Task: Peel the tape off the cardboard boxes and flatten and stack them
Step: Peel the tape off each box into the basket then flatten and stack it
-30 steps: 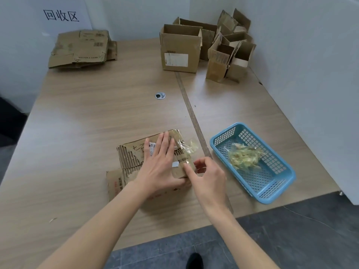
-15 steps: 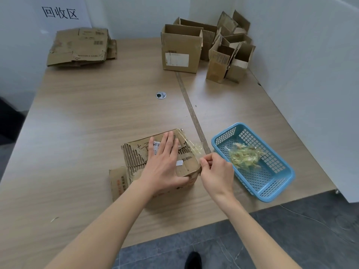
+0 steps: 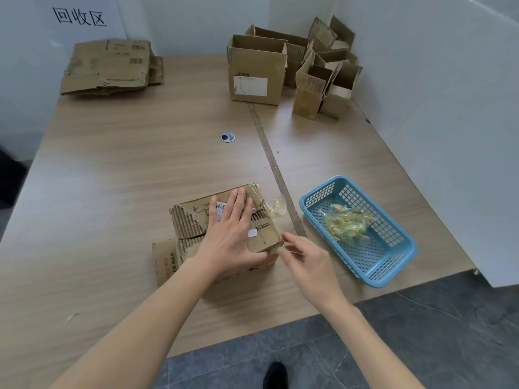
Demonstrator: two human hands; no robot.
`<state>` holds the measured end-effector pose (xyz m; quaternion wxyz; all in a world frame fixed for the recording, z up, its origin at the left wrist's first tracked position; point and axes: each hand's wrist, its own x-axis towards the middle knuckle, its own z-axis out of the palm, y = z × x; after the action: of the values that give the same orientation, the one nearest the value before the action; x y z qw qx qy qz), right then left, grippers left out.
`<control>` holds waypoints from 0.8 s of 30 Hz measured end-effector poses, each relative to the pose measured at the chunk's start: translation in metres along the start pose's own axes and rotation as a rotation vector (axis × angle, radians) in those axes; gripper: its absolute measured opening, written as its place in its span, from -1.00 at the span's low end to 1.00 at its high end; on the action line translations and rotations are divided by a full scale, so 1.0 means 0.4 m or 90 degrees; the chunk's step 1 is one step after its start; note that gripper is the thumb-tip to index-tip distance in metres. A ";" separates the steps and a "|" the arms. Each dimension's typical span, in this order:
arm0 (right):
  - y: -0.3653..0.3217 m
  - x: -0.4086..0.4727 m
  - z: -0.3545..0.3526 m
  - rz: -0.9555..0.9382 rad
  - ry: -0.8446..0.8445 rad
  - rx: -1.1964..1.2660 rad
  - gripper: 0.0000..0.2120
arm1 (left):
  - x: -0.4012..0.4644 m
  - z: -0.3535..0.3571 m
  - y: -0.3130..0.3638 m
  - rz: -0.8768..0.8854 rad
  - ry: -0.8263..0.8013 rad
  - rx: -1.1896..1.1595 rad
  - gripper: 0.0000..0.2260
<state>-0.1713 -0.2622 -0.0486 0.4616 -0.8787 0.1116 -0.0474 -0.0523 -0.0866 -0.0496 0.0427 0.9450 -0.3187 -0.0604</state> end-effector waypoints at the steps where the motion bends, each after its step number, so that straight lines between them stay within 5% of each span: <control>1: 0.002 -0.013 0.016 -0.010 -0.014 -0.042 -0.51 | -0.001 0.002 -0.001 0.002 0.002 -0.002 0.13; 6: -0.006 -0.021 0.070 0.033 0.092 -0.039 -0.47 | 0.002 0.005 -0.004 0.016 0.004 -0.033 0.18; 14: 0.025 -0.020 0.109 0.024 0.232 -0.045 -0.77 | -0.004 -0.006 0.003 0.014 -0.008 -0.063 0.17; 20: 0.035 -0.021 0.094 0.021 0.182 0.015 -0.79 | -0.004 -0.010 0.006 0.007 -0.021 -0.039 0.16; 24: 0.001 -0.012 0.049 0.079 0.166 0.115 -0.61 | -0.004 -0.005 0.005 0.011 -0.014 -0.036 0.15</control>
<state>-0.1725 -0.2456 -0.0602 0.5225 -0.8114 0.2202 -0.1419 -0.0545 -0.0871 -0.0471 0.0667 0.9399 -0.3254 -0.0797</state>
